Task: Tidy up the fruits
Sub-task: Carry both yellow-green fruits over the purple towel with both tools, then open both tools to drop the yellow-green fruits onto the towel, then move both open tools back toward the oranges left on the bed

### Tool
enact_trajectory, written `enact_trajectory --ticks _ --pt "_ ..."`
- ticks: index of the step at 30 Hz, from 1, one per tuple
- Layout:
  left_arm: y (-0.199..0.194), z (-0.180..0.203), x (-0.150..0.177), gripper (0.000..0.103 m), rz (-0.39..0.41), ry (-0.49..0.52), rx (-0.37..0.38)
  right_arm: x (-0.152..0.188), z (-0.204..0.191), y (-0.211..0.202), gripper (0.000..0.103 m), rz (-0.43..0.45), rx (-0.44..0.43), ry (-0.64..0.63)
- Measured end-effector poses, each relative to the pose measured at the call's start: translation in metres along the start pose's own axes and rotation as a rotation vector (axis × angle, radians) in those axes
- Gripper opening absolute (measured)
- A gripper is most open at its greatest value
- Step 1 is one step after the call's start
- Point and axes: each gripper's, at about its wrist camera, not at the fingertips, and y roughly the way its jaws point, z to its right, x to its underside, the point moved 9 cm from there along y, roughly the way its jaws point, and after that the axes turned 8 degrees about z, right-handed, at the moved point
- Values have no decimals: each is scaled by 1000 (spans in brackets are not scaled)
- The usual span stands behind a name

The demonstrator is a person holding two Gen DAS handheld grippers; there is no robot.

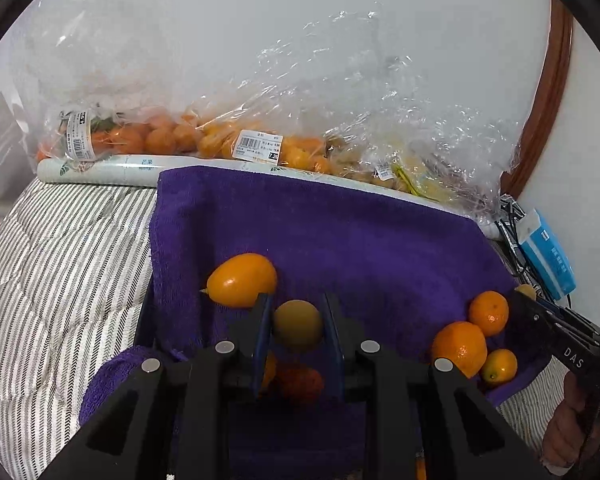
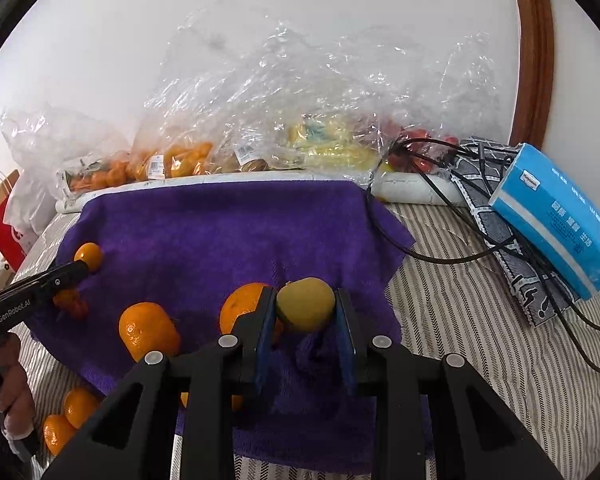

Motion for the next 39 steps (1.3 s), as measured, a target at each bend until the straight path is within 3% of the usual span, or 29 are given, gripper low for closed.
enact_trajectory --ticks 5,9,14,18,22,39 --pt "1 0 1 24 -6 -7 8 -1 -2 0 30 15 3 -7" --pt "2 1 1 24 -6 -2 10 -2 0 1 39 20 0 2" --pt "1 1 1 24 -6 -13 19 -3 -3 0 41 27 -14 -1" --pt "-2 2 -2 36 6 -17 21 -4 -5 -1 51 36 -6 -14" --pt "-7 3 -6 43 38 -14 23 -5 -5 -2 51 36 -11 -6" --pt "-23 4 -16 44 109 -20 10 -15 -25 -29 52 111 -20 -48"
